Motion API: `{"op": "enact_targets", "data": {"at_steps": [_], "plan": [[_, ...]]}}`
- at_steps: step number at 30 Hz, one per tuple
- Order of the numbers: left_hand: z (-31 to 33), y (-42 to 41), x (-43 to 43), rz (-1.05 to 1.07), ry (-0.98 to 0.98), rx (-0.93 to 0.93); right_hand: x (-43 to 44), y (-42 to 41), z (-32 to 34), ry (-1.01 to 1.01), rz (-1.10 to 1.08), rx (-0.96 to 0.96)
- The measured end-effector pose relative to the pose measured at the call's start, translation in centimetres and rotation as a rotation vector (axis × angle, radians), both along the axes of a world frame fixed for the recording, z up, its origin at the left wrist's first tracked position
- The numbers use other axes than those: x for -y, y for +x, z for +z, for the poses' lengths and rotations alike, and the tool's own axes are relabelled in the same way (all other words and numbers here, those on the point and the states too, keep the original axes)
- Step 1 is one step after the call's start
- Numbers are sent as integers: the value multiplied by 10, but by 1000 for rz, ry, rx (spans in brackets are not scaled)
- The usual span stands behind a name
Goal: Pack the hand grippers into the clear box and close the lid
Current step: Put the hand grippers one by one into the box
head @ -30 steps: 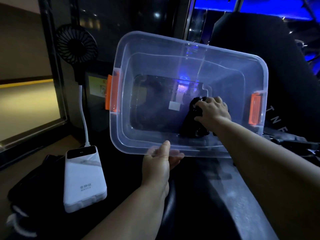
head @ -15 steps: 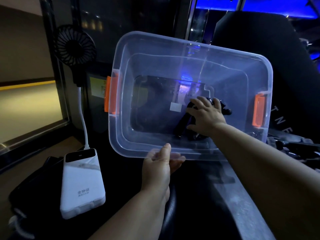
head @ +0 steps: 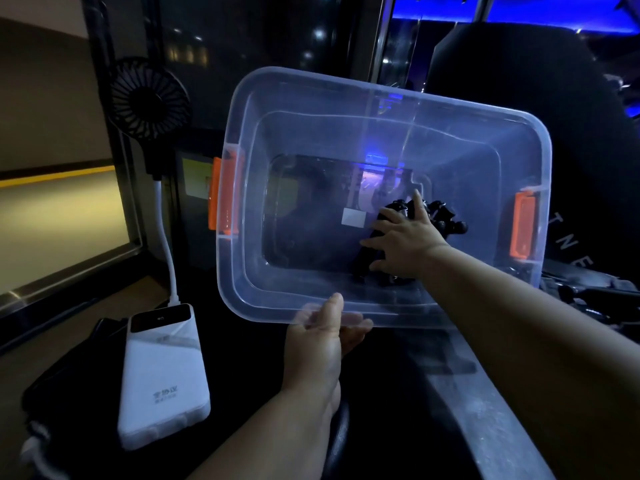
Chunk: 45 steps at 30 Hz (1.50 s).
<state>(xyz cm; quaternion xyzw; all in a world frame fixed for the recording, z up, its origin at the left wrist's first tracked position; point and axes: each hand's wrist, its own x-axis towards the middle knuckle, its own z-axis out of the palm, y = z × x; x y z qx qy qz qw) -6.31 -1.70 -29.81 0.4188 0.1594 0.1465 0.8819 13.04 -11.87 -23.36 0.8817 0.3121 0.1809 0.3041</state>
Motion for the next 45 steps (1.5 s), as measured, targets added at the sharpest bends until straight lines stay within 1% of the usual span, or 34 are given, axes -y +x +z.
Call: {"op": "enact_targets", "data": {"at_steps": [4, 8, 13, 17, 22, 32, 38, 43, 45], "plan": [[-1, 1, 0, 1, 3, -5, 0, -2, 6, -66, -37, 22], [-2, 1, -1, 2, -2, -1, 2, -4, 7, -89, -55, 47], [-3, 1, -2, 4, -14, 0, -4, -4, 7, -160, -89, 112], [-2, 2, -1, 12, -22, 5, -6, -1, 1, -112, -114, 93], [-3, 2, 0, 19, -16, 0, 0, -2, 1, -39, -54, 72], [-2, 1, -1, 20, 0, 7, 4, -4, 0, 54, 4, 135], [0, 1, 1, 36, 12, 12, 6, -13, 4, 137, -17, 108], [1, -1, 3, 45, 20, 15, 16, -21, -1, 113, -99, 53], [1, -1, 3, 47, 29, 21, 21, -27, -1, 185, -84, 50]]}}
